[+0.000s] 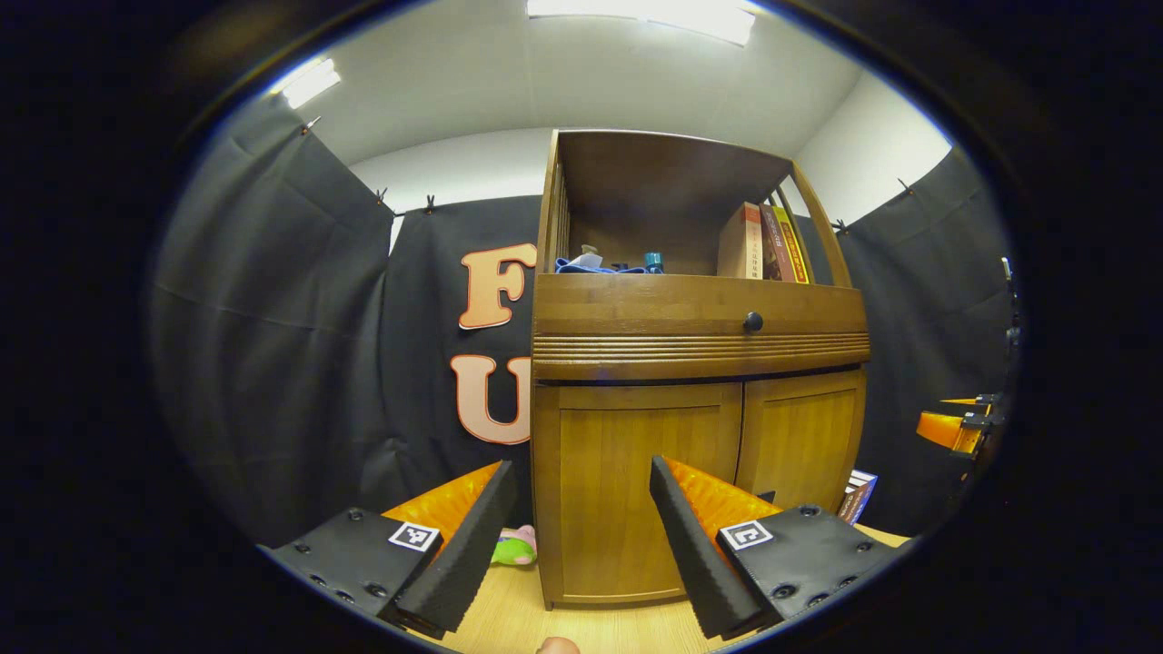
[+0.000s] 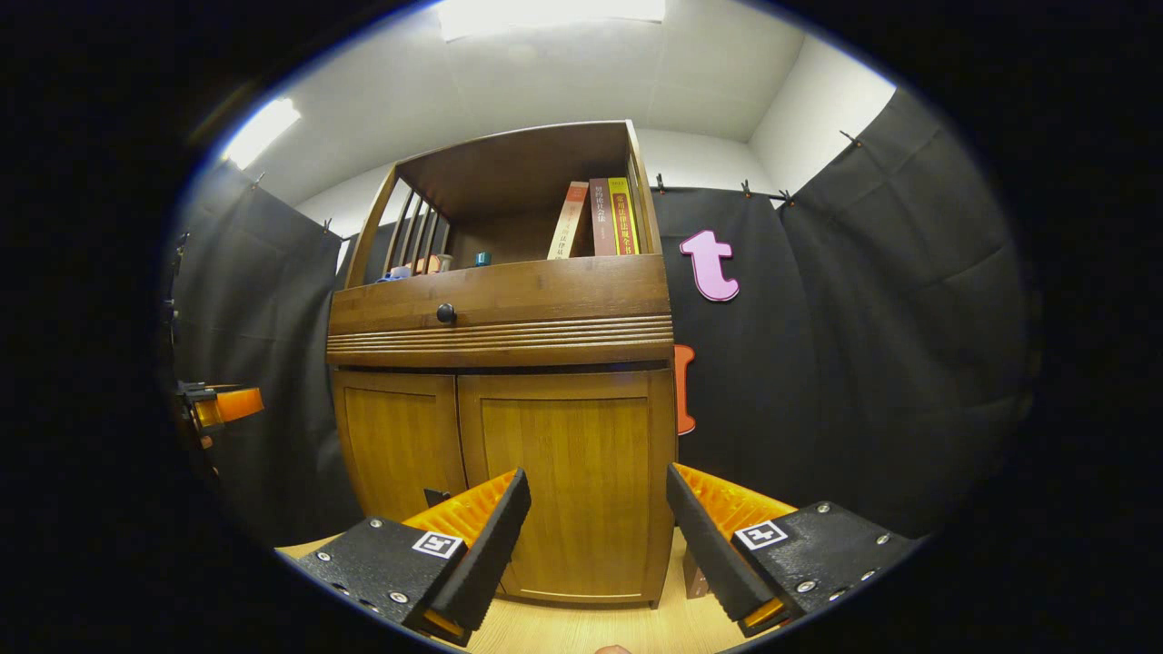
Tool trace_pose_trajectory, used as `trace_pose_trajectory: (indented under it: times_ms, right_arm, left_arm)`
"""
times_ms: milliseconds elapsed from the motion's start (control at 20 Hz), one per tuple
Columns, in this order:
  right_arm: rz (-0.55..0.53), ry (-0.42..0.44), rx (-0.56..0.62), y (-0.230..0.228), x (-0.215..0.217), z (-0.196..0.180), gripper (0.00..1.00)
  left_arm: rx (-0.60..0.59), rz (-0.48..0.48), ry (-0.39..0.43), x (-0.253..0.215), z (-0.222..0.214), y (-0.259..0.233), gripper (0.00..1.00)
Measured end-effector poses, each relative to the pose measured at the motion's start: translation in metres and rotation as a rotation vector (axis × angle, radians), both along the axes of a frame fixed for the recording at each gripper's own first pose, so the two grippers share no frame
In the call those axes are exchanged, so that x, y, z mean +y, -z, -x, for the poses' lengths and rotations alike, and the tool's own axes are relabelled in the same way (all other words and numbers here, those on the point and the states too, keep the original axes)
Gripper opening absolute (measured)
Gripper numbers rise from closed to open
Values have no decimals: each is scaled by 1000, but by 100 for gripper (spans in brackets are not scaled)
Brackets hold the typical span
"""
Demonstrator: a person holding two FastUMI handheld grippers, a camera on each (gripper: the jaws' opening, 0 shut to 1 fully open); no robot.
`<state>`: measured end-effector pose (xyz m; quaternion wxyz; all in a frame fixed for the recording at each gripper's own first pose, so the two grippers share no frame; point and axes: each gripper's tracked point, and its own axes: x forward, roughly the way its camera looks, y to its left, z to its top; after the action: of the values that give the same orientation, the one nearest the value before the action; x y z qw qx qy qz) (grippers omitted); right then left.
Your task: Open the right door of the double-door shoe cabinet with the right hand, and open the left door with the left hand.
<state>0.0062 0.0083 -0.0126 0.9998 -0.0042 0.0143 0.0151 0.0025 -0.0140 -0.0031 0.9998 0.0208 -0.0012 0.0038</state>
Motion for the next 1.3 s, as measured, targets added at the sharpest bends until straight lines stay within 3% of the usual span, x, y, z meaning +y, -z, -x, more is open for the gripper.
trace_pose_trajectory:
  times_ms: [50,100,800,1300]
  right_arm:
    - [2,2,-3,0,0,0,100]
    - [4,4,-5,-1,0,0,93]
    - [15,-12,0,8,16,1,93]
    - [42,-41,101,87,68,-37,94]
  left_arm:
    - [-2,4,3,-1,1,-1,95]
    - [-2,3,5,-1,2,-1,95]
    - [10,-43,-5,10,17,0,95]
    - [25,-51,-30,39,23,11,96]
